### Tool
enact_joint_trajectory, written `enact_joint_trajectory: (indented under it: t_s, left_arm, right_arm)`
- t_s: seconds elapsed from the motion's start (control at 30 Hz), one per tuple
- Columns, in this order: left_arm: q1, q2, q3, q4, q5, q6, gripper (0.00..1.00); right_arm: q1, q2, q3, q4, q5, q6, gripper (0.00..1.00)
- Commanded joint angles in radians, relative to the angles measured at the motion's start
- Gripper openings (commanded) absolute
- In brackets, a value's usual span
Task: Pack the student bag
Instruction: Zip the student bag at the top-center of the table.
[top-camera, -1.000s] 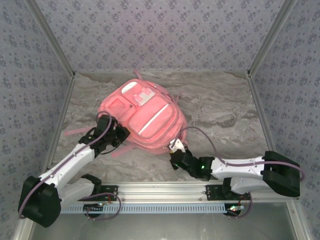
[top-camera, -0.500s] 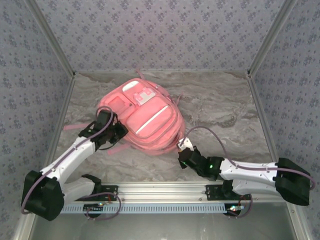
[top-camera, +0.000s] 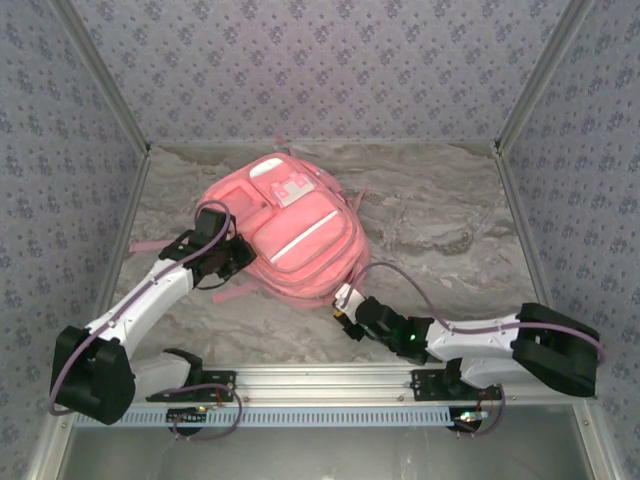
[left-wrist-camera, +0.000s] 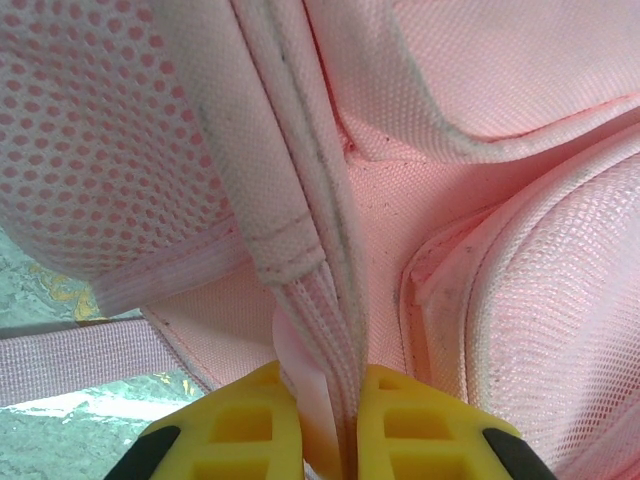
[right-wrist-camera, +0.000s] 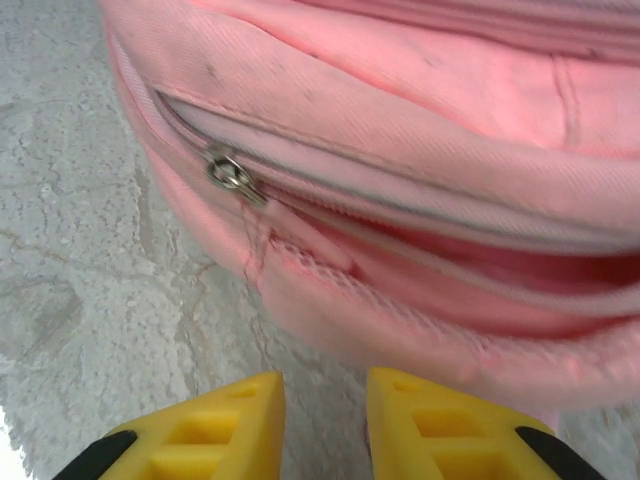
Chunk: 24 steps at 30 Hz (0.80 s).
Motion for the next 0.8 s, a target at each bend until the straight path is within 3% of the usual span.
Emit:
enact_joint_trajectory:
  t_s: [0.0, 0.37, 0.57, 0.77]
  left_arm:
    - [0.003, -0.032, 0.004, 0.074, 0.031, 0.028, 0.12]
    - [0.004, -0.037, -0.011, 0.092, 0.055, 0.026, 0.12]
    - [0.012, -0.037, -0.016, 0.095, 0.059, 0.029, 0.12]
    - [0.035, -0.042, -0.018, 0.115, 0.092, -0.015, 0.12]
  right_arm:
    - [0.001, 0.055, -0.002, 0.222, -0.007, -0.181, 0.28]
    - [-0.008, 0.227, 0.038, 0.387, 0.022, -0.253, 0.28]
    - [0.024, 0.185, 0.014, 0.416, 0.061, -0.303, 0.28]
    - [0.039, 0.1, 0.007, 0.3, 0.096, -0.262, 0.29]
